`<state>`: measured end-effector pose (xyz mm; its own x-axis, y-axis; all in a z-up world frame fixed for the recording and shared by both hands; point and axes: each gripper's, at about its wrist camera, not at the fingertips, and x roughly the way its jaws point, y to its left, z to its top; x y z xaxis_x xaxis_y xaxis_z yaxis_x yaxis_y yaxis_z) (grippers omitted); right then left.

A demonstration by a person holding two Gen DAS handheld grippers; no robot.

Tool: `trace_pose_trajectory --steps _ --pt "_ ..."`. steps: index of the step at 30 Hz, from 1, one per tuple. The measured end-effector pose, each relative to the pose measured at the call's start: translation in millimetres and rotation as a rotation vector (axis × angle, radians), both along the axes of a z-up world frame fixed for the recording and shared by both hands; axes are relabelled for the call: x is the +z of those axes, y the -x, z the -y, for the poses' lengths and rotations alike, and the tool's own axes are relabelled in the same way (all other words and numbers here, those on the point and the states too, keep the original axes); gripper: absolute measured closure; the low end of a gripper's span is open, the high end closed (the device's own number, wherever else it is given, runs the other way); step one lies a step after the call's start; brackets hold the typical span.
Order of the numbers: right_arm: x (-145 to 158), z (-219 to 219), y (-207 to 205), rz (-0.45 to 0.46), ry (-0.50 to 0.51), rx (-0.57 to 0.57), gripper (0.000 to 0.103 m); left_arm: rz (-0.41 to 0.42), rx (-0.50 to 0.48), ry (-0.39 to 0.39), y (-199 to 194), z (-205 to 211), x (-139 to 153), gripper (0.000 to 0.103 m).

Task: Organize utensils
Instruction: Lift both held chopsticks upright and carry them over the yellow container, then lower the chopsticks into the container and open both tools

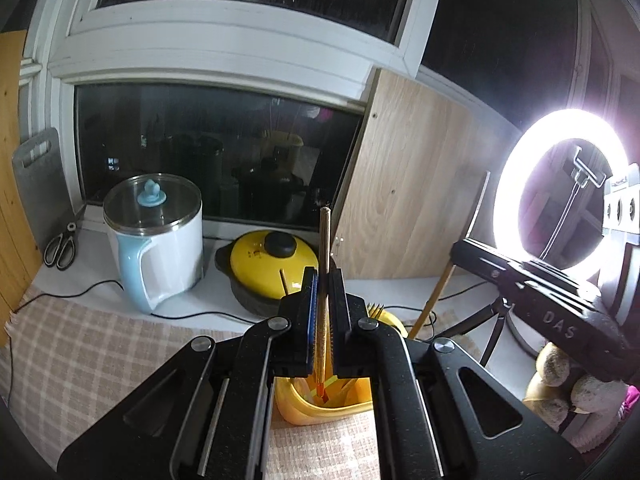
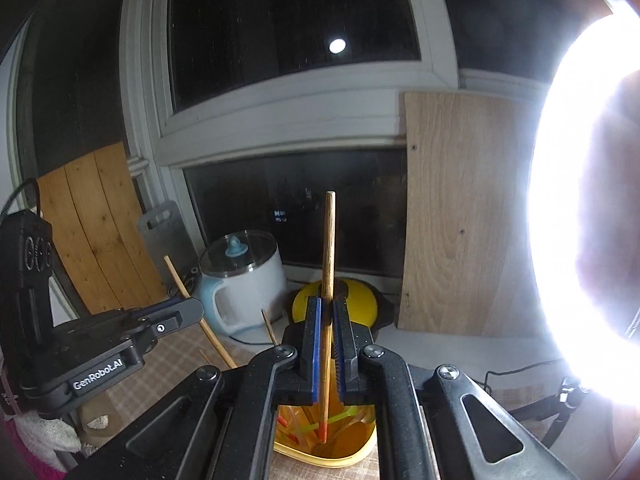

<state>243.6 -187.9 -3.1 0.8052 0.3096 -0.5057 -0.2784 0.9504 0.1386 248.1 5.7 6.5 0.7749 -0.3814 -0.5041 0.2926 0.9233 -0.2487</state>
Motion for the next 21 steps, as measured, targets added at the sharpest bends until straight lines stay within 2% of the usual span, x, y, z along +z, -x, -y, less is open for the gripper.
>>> trace_pose_trajectory --steps 21 --pt "-59.2 4.6 -18.0 -0.167 -0.042 0.024 0.1 -0.07 -0.018 -0.043 -0.4 14.8 -37.3 0.1"
